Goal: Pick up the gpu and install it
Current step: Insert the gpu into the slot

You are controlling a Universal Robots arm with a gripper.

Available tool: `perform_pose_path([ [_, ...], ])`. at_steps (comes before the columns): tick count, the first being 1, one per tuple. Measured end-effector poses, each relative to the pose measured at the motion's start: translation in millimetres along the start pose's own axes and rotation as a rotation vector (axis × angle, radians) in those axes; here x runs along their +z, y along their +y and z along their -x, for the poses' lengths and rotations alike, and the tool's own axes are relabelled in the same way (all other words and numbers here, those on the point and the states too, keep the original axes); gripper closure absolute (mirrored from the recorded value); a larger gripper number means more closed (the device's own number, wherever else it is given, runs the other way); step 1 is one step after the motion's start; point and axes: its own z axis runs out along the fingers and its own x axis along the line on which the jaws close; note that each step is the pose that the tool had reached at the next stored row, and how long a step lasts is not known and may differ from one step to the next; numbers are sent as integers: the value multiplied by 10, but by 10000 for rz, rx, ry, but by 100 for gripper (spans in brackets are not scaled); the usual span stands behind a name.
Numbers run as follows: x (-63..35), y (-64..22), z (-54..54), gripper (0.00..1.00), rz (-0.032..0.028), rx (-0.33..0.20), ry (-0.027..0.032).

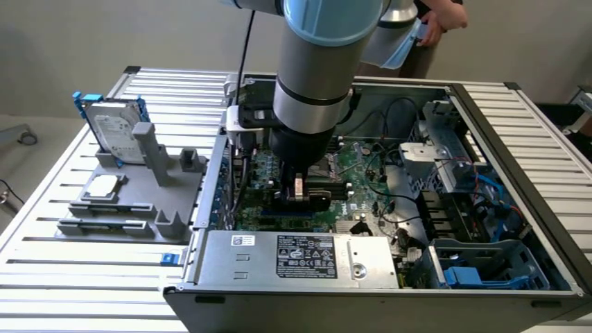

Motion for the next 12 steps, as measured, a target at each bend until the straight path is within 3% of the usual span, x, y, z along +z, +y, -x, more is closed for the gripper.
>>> perform_pose_path([
  [8,4,0,0,74,34,64,-12],
  [12,4,-1,0,74,96,84,-23],
])
